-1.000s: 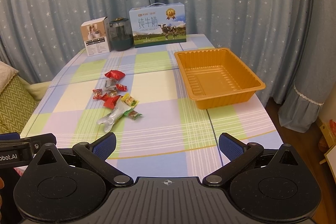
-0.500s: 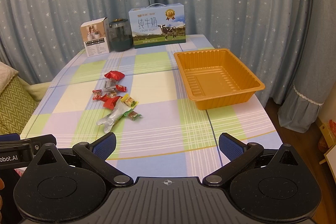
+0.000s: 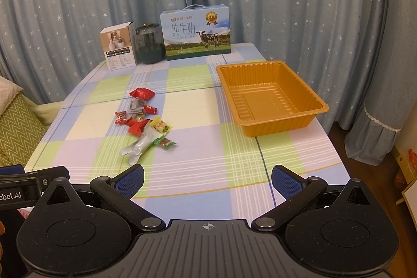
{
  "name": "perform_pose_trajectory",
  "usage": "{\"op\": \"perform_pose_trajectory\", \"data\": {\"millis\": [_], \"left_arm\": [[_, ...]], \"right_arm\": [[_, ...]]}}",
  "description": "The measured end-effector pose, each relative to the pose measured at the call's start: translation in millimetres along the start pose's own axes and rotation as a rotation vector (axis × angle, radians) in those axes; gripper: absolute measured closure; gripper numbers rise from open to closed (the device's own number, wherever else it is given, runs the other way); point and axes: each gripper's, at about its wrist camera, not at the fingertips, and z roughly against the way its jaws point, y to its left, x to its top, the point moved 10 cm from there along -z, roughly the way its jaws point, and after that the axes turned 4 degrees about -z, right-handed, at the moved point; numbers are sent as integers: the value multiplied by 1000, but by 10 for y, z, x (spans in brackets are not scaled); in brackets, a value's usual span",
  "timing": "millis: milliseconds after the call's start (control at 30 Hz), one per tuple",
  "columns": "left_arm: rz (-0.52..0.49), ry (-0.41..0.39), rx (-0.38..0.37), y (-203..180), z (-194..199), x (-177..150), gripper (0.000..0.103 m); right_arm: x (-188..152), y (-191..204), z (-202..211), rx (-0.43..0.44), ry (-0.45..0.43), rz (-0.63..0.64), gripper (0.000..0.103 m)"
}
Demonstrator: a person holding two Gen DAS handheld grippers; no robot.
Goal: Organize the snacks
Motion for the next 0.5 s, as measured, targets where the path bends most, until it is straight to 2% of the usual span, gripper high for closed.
{"op": "perform_pose_trajectory", "data": {"millis": [500], "left_arm": [[-1,-1,-1,-10,7,21,0]], "right_arm": [[16,-7,3,1,0,0,0]]}}
